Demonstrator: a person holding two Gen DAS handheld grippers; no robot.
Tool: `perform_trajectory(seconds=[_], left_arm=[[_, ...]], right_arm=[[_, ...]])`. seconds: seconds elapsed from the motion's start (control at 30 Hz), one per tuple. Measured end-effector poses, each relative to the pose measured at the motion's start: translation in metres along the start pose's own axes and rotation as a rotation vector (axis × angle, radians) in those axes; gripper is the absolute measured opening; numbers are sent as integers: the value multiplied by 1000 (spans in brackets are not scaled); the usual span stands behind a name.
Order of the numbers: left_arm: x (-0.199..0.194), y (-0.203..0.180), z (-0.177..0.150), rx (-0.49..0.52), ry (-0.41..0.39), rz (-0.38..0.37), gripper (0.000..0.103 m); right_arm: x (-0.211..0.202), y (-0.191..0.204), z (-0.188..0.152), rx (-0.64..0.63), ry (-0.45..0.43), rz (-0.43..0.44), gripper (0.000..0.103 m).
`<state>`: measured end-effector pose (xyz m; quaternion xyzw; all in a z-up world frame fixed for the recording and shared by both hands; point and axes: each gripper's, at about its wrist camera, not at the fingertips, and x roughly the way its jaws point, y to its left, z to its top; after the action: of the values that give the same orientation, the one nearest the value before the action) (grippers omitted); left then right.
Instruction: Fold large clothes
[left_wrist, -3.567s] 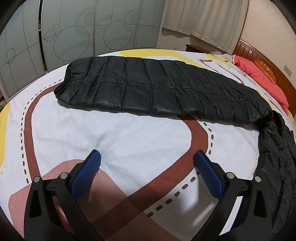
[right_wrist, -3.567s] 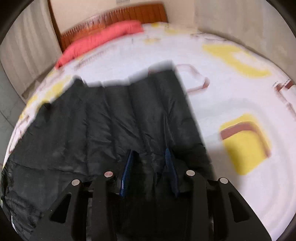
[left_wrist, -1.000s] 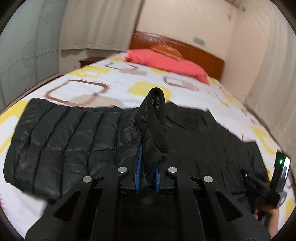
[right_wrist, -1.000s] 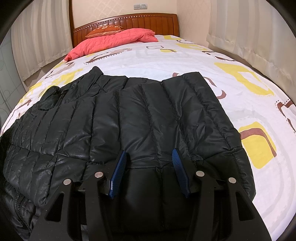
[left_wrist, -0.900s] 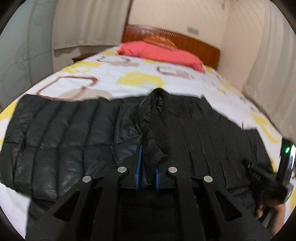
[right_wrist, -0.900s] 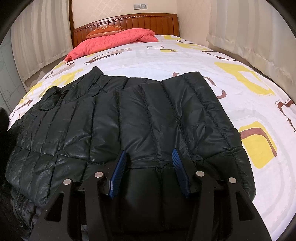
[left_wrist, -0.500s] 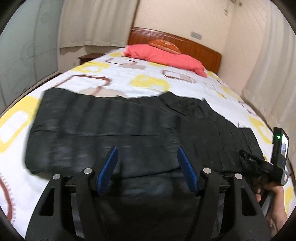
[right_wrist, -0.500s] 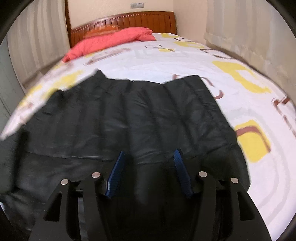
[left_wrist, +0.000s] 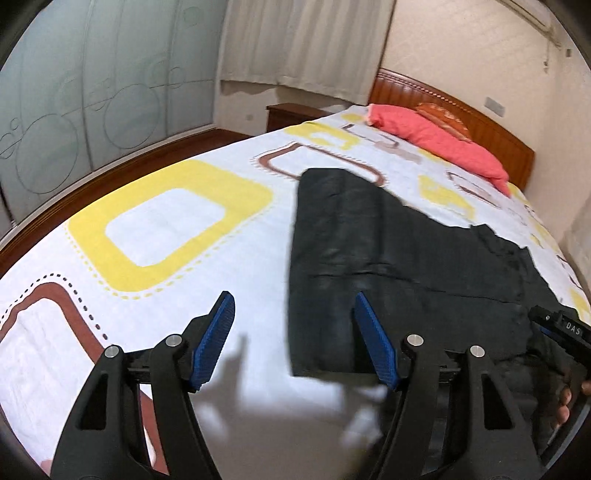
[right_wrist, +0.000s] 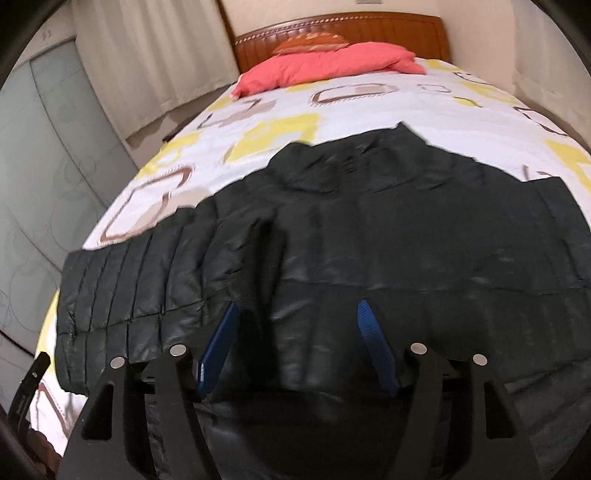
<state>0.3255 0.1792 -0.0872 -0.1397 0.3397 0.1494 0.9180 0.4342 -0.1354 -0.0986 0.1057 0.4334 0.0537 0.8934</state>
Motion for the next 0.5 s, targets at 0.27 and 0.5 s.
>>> perform_trajectory(seconds=[0.27,0.5], left_arm=[[7,4,0,11,2,-12,67],[-6,-15,10,27,-26,-73,68]], right_arm=[[-1,23,-5,-103,-17,6,15],[-51,-19,11,-88,-137,-62,14]])
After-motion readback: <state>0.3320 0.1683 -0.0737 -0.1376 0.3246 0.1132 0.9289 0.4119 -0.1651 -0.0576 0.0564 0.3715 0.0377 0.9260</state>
